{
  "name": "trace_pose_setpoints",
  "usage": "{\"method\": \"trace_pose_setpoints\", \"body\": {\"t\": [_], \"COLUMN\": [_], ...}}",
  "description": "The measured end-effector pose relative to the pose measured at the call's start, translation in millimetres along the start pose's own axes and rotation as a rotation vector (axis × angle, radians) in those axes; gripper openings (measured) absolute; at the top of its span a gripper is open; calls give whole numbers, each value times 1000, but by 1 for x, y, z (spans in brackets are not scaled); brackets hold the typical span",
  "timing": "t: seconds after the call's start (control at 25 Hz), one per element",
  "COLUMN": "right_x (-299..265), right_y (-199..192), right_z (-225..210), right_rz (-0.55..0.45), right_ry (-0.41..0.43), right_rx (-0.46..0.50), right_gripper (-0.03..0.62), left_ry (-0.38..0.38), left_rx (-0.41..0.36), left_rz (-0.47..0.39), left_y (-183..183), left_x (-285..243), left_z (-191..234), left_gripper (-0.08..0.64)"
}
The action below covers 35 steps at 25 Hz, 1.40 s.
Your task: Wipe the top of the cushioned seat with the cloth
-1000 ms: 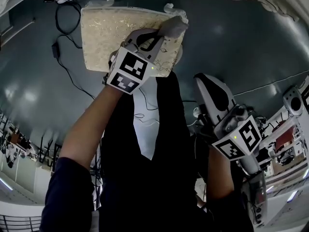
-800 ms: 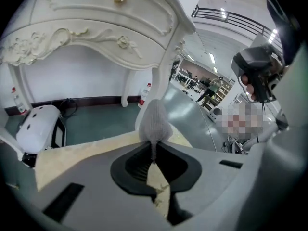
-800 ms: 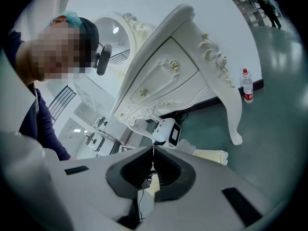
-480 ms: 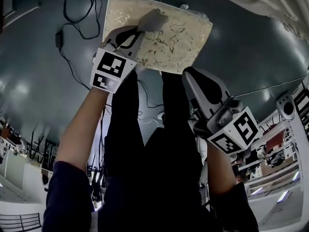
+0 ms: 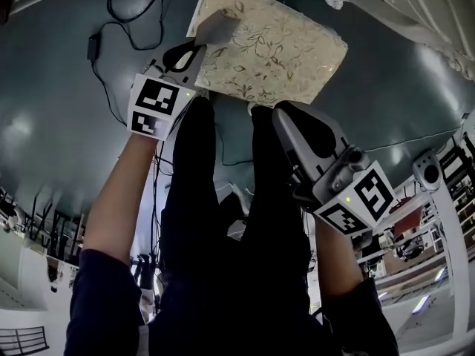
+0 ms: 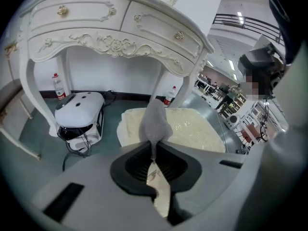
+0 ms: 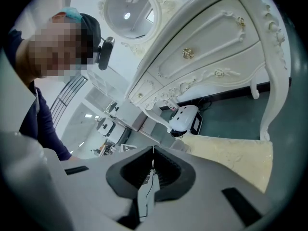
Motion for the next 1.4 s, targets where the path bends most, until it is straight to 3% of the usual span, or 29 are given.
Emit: {"method": "trace_pose_setpoints", "body": {"t": [0.2, 0.52, 1.4], "right_x": [-4, 14, 125], "right_y": [-6, -14, -31], "right_z": [5, -8, -82], "right_rz": [11, -8, -126], "right_ry": [1, -25, -99], "right_rx": [9, -12, -92], "right_gripper": [28, 28, 28], "left_ry": [11, -14, -141], "left_rx": [-5, -23, -141], "left_rz": [19, 36, 114], "left_y": [-15, -16, 1], "left_x": [0, -12, -90], "left_z": [10, -11, -149], "left_gripper": [28, 28, 28]}}
Point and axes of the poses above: the fingertips, and each gripper's own axes: x backward along the fingers, z to its left, y out of its top, the point moved 3 cm from there along x, backward along the fingers, and after that the axes turned 2 degrees about x, right-handed, at the moved point
